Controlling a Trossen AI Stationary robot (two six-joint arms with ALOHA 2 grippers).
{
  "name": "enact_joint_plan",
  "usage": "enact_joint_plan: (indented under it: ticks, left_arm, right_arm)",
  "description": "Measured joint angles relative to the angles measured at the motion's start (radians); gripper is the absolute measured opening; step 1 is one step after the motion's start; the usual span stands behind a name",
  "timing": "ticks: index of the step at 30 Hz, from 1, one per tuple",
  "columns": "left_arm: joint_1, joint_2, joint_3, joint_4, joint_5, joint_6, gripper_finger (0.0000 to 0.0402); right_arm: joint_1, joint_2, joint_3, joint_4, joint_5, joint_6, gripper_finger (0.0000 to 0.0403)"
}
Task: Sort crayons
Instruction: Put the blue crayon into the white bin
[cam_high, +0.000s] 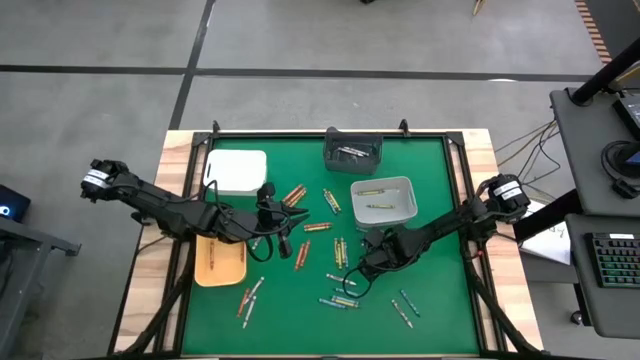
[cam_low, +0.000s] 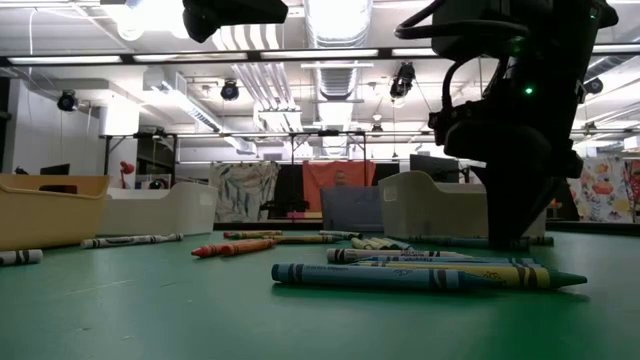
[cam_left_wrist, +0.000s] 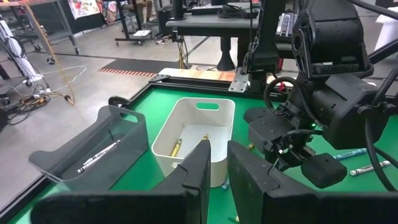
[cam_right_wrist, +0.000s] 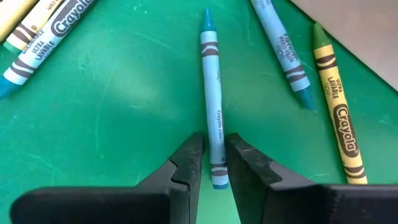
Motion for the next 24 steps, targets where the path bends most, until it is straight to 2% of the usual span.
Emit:
enact_joint_plan:
  ticks: [4, 12, 22, 24]
  left_arm:
    - [0.000, 0.001, 0.000, 0.000, 0.000, -0.002, 0.0037]
    - [0.001, 0.002, 0.000, 0.003, -0.001, 0.005, 0.0037]
    - [0.000, 0.002, 0.000, 0.004, 0.002, 0.005, 0.0037]
    - [0.000, 0.002, -0.004, 0.009, 0.027, 0.005, 0.0037]
  right_arm:
    - [0.000, 0.000, 0.000, 0.004, -0.002, -0.007, 0.0062]
    - [0.000, 0.000, 0.000, 0.008, -0.005, -0.026, 0.0020]
    - [0.009, -0.056, 0.000, 0.016, -0.023, -0.063, 0.0013]
    - [0.014, -0.079, 0.007, 0.019, -0.019, -0.080, 0.0013]
